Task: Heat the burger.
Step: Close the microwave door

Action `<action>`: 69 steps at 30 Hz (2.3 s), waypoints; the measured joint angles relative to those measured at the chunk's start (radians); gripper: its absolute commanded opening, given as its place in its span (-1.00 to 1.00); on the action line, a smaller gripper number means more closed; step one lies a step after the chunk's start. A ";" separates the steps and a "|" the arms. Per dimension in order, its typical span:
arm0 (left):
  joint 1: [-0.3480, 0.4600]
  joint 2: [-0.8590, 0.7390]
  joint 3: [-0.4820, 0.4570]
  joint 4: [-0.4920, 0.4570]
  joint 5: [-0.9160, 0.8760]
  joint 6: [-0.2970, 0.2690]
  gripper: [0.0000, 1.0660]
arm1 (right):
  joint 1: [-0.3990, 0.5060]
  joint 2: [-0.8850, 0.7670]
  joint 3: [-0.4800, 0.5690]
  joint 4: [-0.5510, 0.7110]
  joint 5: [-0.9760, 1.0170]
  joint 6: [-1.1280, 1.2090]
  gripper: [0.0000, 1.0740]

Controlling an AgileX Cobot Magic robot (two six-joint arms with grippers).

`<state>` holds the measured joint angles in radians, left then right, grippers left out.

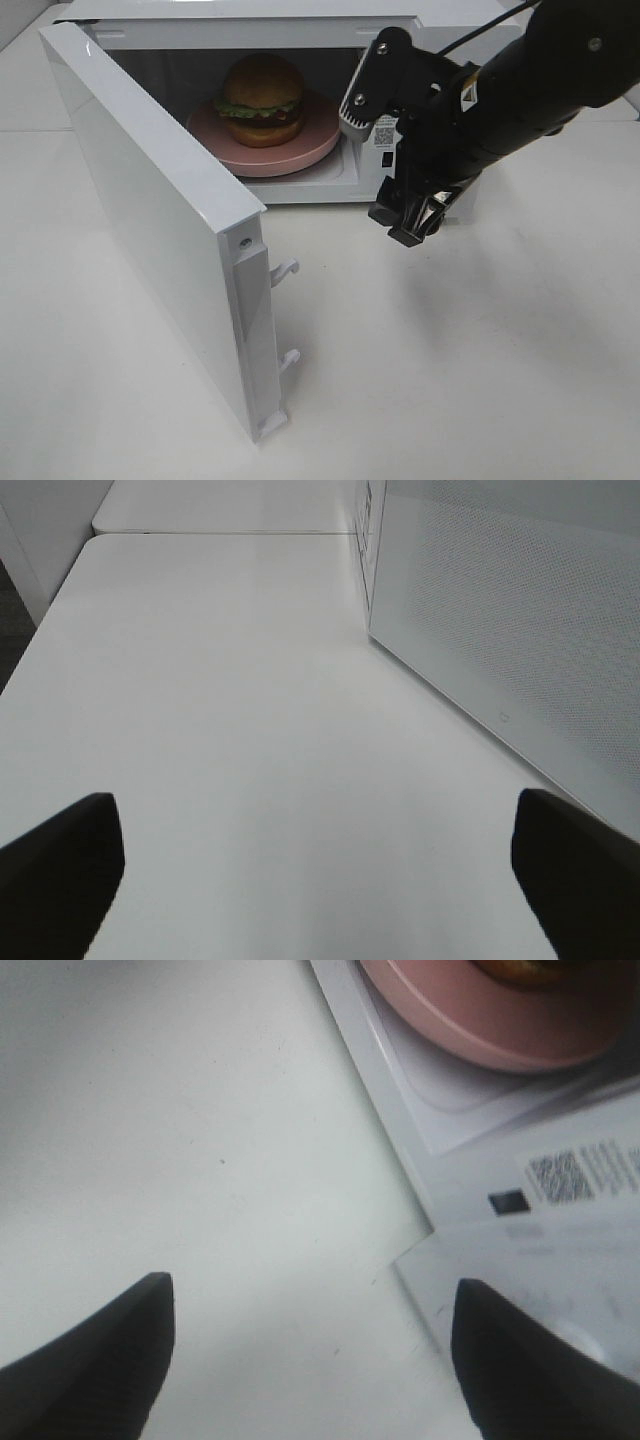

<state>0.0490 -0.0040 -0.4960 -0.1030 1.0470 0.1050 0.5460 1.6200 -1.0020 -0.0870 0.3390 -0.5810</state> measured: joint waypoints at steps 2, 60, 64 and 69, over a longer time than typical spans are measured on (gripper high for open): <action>0.000 0.000 0.000 0.000 0.000 0.000 0.89 | -0.006 -0.039 0.013 0.000 0.054 0.108 0.42; 0.000 0.000 0.000 0.000 0.000 0.000 0.89 | -0.393 -1.451 0.400 -0.046 0.749 0.653 0.42; 0.000 0.000 0.000 0.000 0.000 0.000 0.89 | -0.440 -1.510 0.441 -0.008 0.748 0.648 0.42; 0.000 0.000 0.000 0.000 0.000 0.000 0.89 | -0.510 -1.585 0.475 0.051 0.722 0.639 0.42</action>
<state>0.0490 -0.0040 -0.4960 -0.1030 1.0470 0.1050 0.0360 0.0350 -0.5270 -0.0360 1.0610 0.0580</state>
